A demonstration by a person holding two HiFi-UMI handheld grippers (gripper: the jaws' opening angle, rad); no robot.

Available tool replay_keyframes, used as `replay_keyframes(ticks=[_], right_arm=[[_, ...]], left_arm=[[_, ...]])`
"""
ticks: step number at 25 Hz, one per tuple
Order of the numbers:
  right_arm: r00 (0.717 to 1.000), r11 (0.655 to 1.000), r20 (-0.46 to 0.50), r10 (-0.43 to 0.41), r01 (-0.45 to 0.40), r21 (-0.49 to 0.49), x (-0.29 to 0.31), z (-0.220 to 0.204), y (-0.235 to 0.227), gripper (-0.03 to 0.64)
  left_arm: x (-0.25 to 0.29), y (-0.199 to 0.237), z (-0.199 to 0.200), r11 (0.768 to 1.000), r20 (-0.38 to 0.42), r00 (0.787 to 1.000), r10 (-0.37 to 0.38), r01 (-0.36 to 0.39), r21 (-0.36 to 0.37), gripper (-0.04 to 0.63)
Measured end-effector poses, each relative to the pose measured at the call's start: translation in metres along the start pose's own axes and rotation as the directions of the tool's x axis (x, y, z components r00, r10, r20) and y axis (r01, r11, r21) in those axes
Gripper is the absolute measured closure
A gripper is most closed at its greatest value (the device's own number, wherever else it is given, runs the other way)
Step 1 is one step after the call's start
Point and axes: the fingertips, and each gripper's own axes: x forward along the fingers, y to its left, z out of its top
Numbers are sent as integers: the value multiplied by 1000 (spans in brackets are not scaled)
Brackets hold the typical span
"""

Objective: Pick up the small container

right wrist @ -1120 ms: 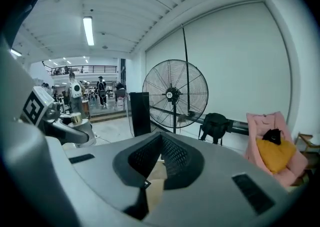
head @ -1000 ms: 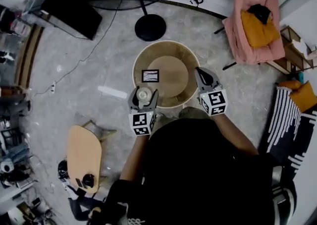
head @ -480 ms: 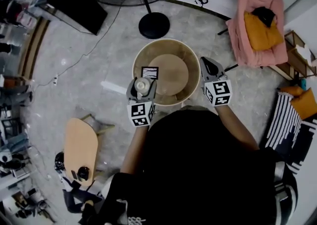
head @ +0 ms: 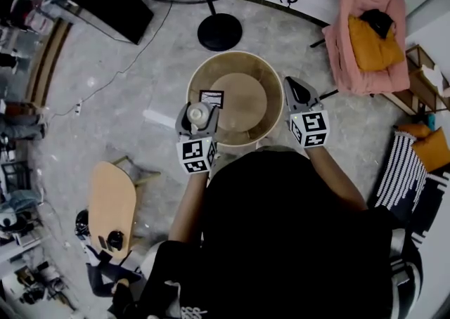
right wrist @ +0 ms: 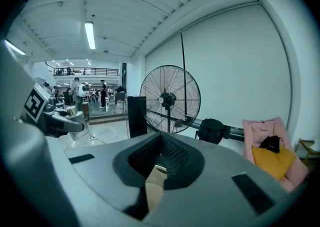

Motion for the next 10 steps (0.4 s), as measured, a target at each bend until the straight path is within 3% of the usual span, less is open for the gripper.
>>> replay_keyframes(ticks=[10], right_arm=[[1000,1000,-10,-12,13,21,-6,-9,-1,595]], left_arm=[[-1,3,-1,1000,3,1000,7,-7,-2,245]])
